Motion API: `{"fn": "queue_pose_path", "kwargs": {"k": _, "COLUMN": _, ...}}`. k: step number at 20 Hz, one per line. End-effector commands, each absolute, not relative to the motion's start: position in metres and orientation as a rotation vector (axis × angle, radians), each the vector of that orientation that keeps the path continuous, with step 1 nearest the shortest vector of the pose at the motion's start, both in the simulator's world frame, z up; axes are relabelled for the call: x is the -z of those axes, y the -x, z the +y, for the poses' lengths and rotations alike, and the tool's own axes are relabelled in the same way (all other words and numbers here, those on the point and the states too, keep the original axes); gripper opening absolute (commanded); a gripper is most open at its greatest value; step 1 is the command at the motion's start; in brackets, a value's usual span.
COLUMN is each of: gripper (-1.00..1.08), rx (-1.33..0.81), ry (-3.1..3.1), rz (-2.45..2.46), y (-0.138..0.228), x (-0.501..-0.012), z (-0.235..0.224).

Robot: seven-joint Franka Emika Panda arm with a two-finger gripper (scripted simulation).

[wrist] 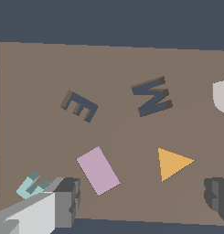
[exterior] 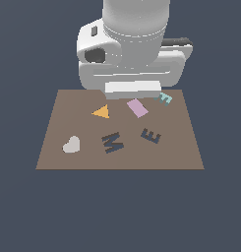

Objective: Insert a designated object into the corresponding slot on a board.

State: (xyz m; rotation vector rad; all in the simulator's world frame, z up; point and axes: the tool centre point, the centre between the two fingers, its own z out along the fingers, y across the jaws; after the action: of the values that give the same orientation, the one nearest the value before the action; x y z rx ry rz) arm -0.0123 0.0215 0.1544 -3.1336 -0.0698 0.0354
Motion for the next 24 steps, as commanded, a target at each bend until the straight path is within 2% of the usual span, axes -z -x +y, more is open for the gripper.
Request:
{"fn": "queue_pose_path", "kwargs": {"k": 1, "gripper": 1.00, "rx": -0.035, "ry": 3.134, "rz": -0.070, "y": 0.012, "x": -0.154, "z": 0.021}}
{"fn": "queue_pose_path", "kwargs": {"k": 11, "gripper": 1.00, "rx": -0.031, "ry": 3.125, "rz": -0.244, "y": 0.015, "x": -0.142, "z": 0.042}}
{"fn": "queue_pose_path", "kwargs": {"k": 18, "gripper": 1.00, "rx": -0.022, "ry": 3.081, "rz": -0.581, "y": 0.028, "x": -0.117, "z": 0.080}}
{"fn": "queue_pose_path", "kwargs": {"k": 24, "gripper": 1.00, "rx": -0.012, "ry": 2.984, "rz": -0.967, "y": 0.053, "x": -0.088, "z": 0.120}}
